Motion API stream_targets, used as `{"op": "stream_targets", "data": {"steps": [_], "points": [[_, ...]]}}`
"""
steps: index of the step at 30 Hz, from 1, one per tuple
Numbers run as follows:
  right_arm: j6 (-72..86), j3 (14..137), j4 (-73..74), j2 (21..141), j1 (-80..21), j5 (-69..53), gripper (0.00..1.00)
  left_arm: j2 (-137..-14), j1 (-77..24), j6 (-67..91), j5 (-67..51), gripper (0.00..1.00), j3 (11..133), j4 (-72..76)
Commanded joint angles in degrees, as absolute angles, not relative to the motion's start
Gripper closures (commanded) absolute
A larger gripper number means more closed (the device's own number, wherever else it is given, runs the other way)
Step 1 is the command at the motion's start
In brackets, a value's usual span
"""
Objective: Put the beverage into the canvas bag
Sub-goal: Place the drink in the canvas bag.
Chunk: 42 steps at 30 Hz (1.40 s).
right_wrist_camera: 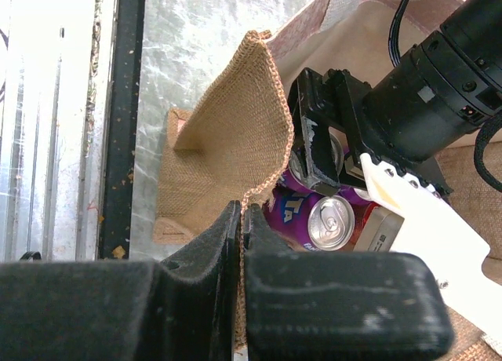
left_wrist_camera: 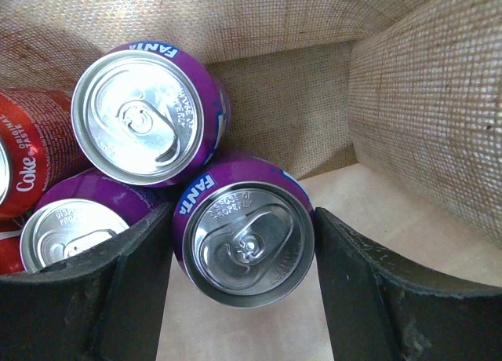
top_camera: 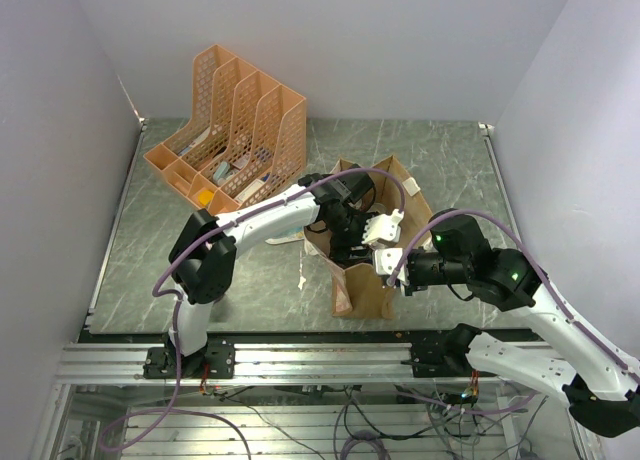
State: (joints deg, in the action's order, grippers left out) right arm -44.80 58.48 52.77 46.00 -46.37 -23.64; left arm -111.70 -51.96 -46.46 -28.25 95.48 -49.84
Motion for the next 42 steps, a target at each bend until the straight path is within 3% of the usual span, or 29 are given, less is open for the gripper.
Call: {"op": "stream_targets", "data": {"steps": [1,12,25,33,42], "points": [[-44.3,57.7,53.6,45.6,-46.6,-22.1,1.00,-110.6,-51.6,-47.1,-26.8,0.43,96.7,-50.1],[-45.0,58.1,53.6,46.0,-46.6,-22.0,1.00,-108.8,-51.6,-45.7,-25.9,0.23,97.1,-51.6],[-44.3,59.3,54.2,46.3,-46.6,-21.7,1.00,-106.9,-51.6,-46.4,-27.3,0.11,98.1,-54.1],[-44.1,59.6,54.5,46.2,-46.6,-21.6,1.00,-106.6,-51.6,-47.5,-28.9,0.12,98.6,-54.8],[-41.9,64.8,60.5,45.5,-46.5,-21.0,1.00,-103.8,-51.7,-52.5,-40.1,0.16,99.2,-57.6]]}}
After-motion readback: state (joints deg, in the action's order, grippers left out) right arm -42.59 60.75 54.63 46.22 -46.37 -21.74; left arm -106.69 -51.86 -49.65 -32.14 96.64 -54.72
